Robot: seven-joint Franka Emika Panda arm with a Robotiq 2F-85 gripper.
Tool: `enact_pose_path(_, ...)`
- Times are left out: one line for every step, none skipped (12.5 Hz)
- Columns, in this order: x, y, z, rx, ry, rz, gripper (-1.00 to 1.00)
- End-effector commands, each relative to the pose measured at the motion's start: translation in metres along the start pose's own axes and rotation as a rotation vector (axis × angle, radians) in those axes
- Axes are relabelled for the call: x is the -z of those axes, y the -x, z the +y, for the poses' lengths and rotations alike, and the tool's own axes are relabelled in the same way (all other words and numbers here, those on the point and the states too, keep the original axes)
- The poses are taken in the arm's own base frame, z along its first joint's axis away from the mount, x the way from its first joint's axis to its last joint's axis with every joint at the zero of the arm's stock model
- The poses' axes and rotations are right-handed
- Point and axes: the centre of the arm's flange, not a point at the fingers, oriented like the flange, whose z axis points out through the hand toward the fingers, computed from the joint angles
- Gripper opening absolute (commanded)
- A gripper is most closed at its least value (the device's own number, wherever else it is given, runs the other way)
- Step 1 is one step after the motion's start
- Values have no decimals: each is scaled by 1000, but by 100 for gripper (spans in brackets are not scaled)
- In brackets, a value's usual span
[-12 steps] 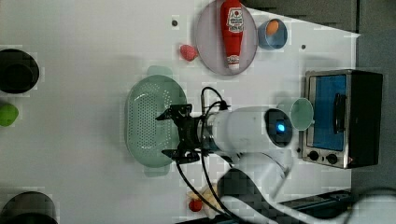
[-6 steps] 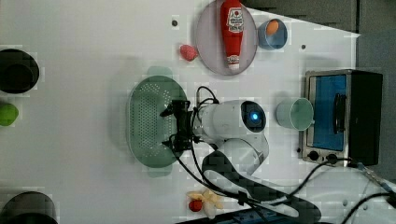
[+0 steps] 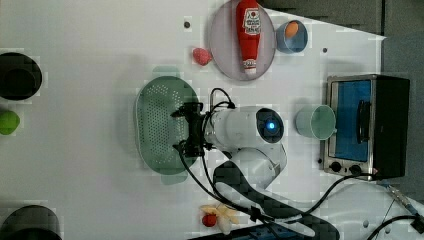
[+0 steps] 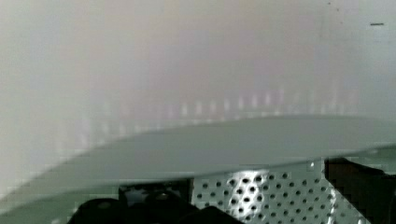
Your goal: Drag strainer left to right.
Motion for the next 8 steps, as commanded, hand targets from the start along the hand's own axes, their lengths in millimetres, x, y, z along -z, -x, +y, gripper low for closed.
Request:
enact_pose_path(17,-29,-11,-39,-21,33,100)
enact_pose_path(18,-40,-12,-51,-20,41,100)
enact_pose_path(20,-50,-12,-46,-20,47,100)
enact_pose_path(23,-60,-13,-34,-23,51,100)
enact_pose_path(25,-72,-13,-22,-21,57,100)
enact_pose_path(28,-85,-14,-17,-20,63,100)
enact_pose_path(29,-99,-15,-11,-17,69,100)
enact_pose_path(30,-112,-14,-11,-13,73,100)
